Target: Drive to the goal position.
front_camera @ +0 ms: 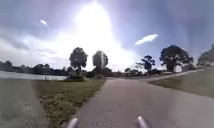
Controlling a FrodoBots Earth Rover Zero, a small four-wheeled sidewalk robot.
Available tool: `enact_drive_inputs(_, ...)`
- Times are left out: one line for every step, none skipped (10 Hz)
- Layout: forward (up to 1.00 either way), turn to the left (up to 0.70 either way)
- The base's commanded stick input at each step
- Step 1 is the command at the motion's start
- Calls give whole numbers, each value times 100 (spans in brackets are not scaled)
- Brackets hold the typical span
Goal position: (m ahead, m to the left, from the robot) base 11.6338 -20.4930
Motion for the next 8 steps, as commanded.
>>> enact_drive_inputs(70, 0)
enact_drive_inputs(70, 0)
enact_drive_inputs(70, 0)
enact_drive_inputs(70, 0)
enact_drive_inputs(70, 0)
enact_drive_inputs(70, 0)
enact_drive_inputs(70, 0)
enact_drive_inputs(70, 0)
